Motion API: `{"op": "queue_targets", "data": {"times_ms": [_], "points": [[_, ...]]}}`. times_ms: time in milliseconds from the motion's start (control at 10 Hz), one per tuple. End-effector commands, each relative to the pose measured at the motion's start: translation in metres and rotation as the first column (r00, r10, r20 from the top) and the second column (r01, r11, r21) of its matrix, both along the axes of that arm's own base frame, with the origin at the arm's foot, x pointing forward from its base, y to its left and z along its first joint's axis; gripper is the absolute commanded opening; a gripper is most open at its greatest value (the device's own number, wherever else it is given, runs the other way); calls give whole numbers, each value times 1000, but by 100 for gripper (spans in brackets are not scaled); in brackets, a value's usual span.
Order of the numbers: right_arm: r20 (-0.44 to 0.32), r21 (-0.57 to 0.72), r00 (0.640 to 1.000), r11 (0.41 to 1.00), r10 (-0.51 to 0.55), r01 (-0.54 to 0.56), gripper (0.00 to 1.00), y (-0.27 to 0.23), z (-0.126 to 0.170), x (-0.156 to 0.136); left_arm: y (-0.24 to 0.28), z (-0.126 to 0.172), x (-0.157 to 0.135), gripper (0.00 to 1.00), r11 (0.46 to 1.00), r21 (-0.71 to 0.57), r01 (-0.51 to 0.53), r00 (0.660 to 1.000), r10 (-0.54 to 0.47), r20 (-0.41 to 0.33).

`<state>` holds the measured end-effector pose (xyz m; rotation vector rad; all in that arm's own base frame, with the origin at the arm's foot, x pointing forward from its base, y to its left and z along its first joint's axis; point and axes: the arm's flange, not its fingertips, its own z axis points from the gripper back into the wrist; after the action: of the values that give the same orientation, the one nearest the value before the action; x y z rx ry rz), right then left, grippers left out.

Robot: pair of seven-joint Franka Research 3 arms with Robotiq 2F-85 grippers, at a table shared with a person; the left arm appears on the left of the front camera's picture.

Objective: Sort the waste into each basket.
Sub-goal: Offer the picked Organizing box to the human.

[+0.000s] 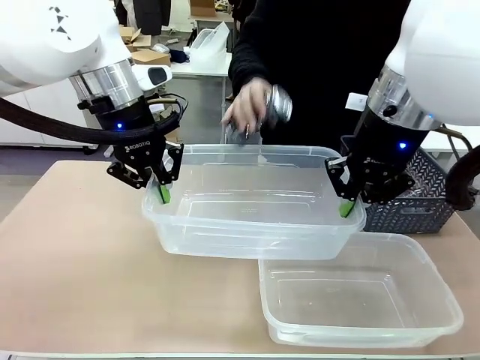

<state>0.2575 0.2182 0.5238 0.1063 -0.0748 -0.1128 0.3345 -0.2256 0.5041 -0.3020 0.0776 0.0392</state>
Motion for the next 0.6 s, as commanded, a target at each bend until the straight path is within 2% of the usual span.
{"op": "queue_targets", "data": {"times_ms": [0, 500], "points": [[-5, 9, 1000, 1000, 7, -7, 6, -1, 4, 1, 5, 3, 0, 5, 1000, -1, -21, 1000, 21, 7], [-5, 9, 1000, 1000, 7, -7, 6, -1, 4, 1, 5, 3, 0, 5, 1000, -1, -21, 1000, 21, 7]]}}
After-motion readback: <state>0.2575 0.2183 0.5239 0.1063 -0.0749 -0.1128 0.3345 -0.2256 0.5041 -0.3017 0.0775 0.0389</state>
